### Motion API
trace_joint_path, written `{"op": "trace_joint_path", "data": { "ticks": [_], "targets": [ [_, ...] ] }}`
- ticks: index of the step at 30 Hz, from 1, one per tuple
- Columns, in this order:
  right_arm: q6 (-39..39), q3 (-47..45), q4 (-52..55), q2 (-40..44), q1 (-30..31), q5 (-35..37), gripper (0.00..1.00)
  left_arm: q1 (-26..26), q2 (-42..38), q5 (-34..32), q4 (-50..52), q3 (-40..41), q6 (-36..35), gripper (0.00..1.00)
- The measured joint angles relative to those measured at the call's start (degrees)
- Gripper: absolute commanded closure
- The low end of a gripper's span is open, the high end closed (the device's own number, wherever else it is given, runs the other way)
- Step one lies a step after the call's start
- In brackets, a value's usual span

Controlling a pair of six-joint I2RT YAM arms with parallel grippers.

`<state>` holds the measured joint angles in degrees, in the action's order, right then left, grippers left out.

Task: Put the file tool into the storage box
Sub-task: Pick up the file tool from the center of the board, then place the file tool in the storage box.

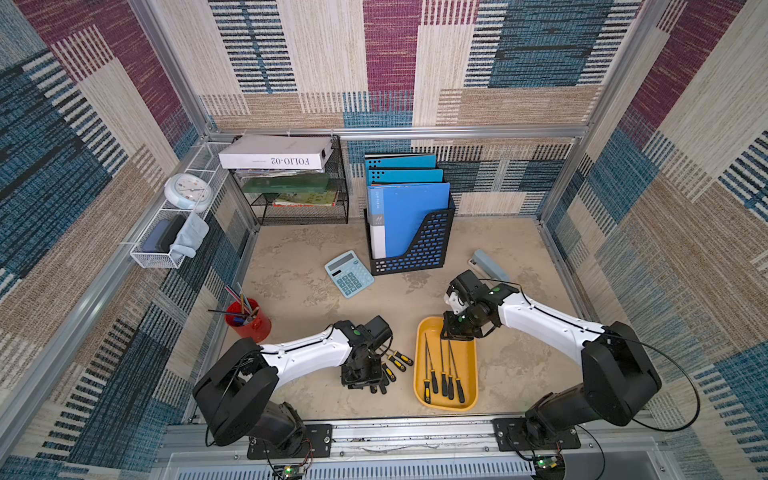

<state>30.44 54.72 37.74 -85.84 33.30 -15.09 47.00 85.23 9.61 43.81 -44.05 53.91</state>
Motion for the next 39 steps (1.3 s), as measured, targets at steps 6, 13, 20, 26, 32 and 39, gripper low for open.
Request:
{"op": "trace_joint_path", "data": {
  "ticks": [6,13,20,26,32,39],
  "targets": [
    [-0.5,0.2,-0.1,-0.4,0.0,-0.2,0.73,0.1,1.2,-2.4,2.7,-1.1,0.1,0.69],
    [-1.1,0.9,-0.2,-0.8,0.0,-0.7,0.73,0.1,2.6,-3.8,5.2,-2.7,-0.5,0.88],
    [0.1,1.0,-4.5,1.0,0.2,-7.6,0.61,0.1,-3.7,-3.4,7.5,-4.2,-2.9,0.93],
    [6.6,-2.0,-16.4,2.7,1.9,-18.5,0.56,0.0,-15.6,4.5,4.0,-2.3,-7.4,0.90],
    [12.9,-2.3,-26.7,0.4,6.1,-23.7,0.55,0.1,-14.9,14.8,-2.3,-2.1,-9.5,0.92],
    [16.3,-1.2,-30.0,-3.4,8.9,-24.3,0.58,0.1,-14.5,17.7,-4.7,-3.3,-10.6,0.92]
  ]
}}
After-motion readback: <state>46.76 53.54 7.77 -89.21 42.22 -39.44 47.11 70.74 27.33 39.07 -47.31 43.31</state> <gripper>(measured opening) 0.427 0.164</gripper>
